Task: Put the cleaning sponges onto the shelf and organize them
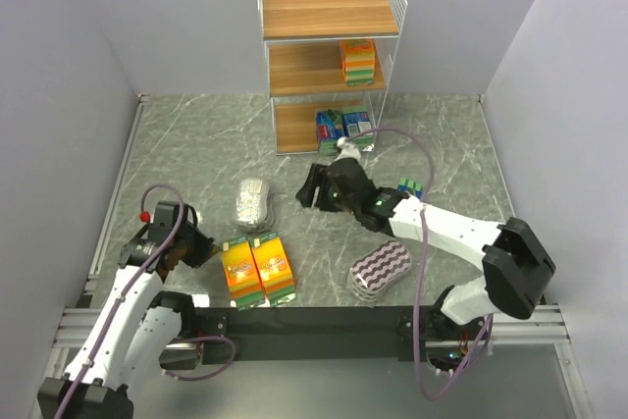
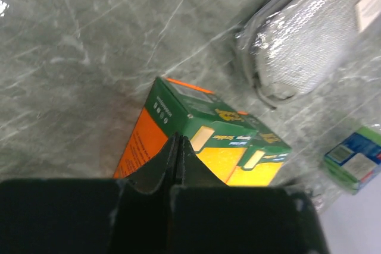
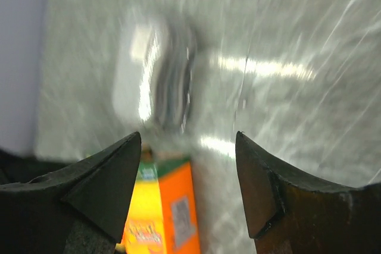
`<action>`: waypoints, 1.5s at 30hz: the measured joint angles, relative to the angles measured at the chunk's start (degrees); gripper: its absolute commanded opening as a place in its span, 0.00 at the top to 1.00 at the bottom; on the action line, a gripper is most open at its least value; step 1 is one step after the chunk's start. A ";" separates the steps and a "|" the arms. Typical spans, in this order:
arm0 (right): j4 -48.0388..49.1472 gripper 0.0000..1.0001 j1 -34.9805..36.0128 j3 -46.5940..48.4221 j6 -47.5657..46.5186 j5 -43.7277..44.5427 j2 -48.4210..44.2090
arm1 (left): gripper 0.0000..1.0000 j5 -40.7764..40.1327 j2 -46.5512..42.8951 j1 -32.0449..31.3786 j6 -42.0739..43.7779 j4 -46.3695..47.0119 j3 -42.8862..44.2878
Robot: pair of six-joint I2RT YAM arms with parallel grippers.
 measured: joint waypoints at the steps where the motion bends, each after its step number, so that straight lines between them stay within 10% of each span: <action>1: -0.94 0.30 1.07 -0.04 -0.59 -1.01 0.79 | 0.99 -0.24 0.59 -0.63 -0.09 -0.28 0.00; 23: -3.52 0.32 2.47 -0.44 -3.32 -5.97 5.14 | 0.99 -6.99 18.05 -16.65 -1.95 -9.94 7.56; 45: -5.90 0.33 3.02 -7.85 -3.72 -9.35 1.92 | 0.99 -1.79 33.05 -34.91 -11.08 14.53 7.65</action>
